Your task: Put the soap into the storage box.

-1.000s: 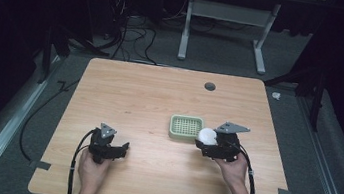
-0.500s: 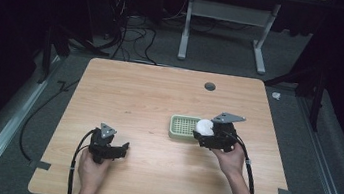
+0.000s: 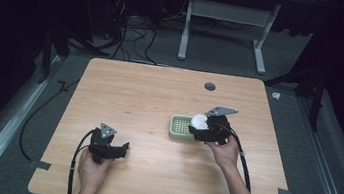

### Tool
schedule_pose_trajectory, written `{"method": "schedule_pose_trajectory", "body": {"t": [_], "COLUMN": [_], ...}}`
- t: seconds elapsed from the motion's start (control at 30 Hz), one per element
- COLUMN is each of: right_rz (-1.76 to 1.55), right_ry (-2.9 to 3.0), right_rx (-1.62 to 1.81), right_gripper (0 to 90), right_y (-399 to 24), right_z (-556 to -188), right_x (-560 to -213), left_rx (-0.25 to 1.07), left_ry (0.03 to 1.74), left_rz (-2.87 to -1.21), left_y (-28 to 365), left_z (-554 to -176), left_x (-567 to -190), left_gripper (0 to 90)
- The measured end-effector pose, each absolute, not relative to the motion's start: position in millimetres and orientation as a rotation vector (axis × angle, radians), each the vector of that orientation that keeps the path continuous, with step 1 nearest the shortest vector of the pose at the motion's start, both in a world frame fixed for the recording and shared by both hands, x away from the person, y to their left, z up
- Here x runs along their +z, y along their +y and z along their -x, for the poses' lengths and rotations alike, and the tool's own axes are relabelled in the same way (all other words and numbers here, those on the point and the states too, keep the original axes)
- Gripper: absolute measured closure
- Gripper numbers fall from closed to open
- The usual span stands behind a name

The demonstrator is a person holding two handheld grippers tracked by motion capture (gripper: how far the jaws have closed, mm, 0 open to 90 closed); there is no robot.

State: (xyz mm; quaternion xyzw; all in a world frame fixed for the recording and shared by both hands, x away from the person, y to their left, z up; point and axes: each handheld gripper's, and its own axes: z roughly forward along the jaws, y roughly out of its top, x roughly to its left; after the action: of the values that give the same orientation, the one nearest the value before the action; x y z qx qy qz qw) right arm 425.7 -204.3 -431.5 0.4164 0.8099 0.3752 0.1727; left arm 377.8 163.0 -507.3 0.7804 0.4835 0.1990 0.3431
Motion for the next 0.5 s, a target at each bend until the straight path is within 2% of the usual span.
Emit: {"method": "schedule_pose_trajectory", "body": {"t": [0.5], "right_rz": [-1.195], "right_ry": [2.308], "right_rx": [1.037], "right_gripper": [24.7], "right_y": [-187], "right_z": [-446], "right_x": [-441], "left_rx": [0.517], "left_ry": [1.256], "left_rz": [-2.028], "left_y": [163], "left_z": [-378], "left_x": [-507], "left_gripper": [17.3]}}
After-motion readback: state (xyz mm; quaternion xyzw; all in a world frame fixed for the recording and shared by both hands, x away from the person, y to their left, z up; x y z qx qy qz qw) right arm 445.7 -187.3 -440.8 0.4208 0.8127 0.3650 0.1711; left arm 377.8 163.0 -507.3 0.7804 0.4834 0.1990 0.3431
